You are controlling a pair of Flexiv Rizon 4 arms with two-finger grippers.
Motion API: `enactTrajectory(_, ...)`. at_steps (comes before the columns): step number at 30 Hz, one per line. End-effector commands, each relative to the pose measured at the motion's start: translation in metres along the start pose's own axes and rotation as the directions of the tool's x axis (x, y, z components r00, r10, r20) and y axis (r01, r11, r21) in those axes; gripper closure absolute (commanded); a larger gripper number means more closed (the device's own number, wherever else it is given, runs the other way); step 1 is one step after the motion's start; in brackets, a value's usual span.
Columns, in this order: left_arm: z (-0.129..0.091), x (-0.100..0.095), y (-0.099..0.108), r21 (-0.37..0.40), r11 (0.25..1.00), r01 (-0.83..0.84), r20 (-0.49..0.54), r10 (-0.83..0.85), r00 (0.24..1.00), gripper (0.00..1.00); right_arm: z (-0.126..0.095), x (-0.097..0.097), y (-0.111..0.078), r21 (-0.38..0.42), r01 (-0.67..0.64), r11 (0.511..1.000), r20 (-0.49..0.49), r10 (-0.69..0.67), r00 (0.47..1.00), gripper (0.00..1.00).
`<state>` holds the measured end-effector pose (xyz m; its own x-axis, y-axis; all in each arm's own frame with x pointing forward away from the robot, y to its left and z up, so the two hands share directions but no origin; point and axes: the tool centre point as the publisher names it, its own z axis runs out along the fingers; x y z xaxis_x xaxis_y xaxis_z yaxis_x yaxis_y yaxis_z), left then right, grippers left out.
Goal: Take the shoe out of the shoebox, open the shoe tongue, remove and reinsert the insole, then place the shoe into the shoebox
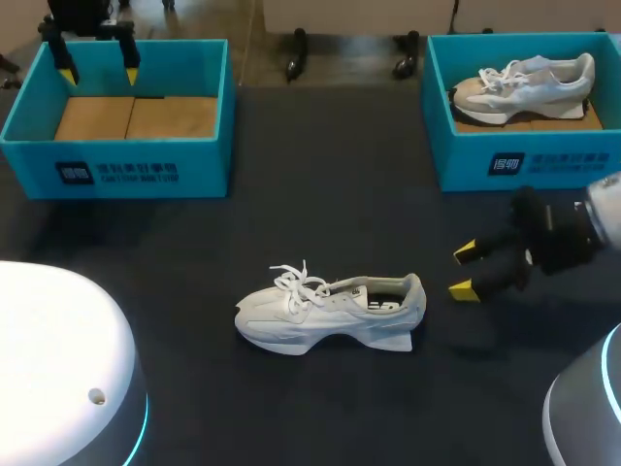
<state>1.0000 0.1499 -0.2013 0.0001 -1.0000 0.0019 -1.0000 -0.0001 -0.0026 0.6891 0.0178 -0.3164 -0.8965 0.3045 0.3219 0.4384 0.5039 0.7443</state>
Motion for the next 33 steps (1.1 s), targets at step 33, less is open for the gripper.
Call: enactTrajectory(33, -0.001, 0.0, 0.0, -0.002, 1.0, 0.0, 0.001, 0.0, 1.0, 0.0, -0.012, -0.029, -0.056, -0.222, 0.171, 0.96, 0.039, -0.167, 0.985, 0.0)
